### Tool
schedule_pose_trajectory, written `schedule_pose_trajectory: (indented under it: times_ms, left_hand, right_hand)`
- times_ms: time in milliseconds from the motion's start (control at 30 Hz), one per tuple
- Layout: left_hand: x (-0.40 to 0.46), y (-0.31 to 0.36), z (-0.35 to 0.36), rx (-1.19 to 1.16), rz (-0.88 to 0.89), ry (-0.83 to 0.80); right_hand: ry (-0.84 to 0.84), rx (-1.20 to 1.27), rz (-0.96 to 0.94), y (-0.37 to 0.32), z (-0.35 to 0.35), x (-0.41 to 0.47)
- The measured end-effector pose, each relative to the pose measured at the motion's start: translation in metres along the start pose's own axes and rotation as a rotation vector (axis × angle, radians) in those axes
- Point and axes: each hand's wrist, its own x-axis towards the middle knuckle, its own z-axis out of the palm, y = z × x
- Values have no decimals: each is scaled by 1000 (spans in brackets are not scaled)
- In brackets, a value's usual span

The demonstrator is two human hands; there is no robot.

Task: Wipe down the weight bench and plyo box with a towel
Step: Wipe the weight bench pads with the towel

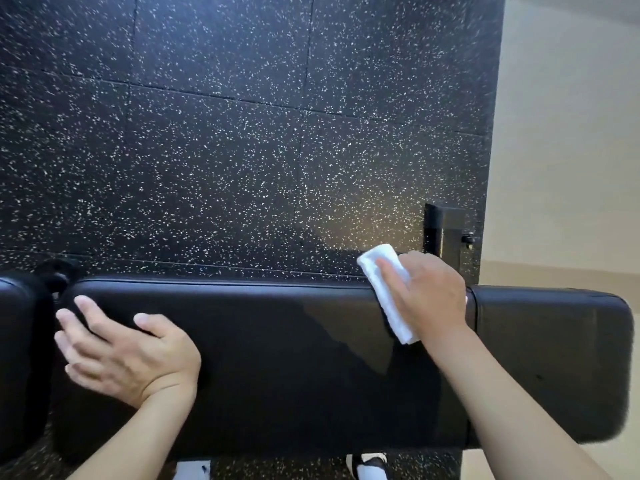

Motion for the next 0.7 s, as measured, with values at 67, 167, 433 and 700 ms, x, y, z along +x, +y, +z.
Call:
schedule_pose_trajectory:
  times_ms: [67, 167, 433, 700]
  left_hand:
    - [-1, -1, 0, 2, -1, 3]
    - [-1, 2, 1, 3, -1, 2]
    - [0, 1, 0, 6, -8, 26]
    - [0, -1, 2, 6, -18, -4]
  right_hand:
    - [-24, 6, -10, -26, -1, 0]
    - [-71, 139, -122, -86, -5, 0]
    - [-20, 151, -315, -131, 15, -6]
    - [-177, 61, 146, -2, -51, -6]
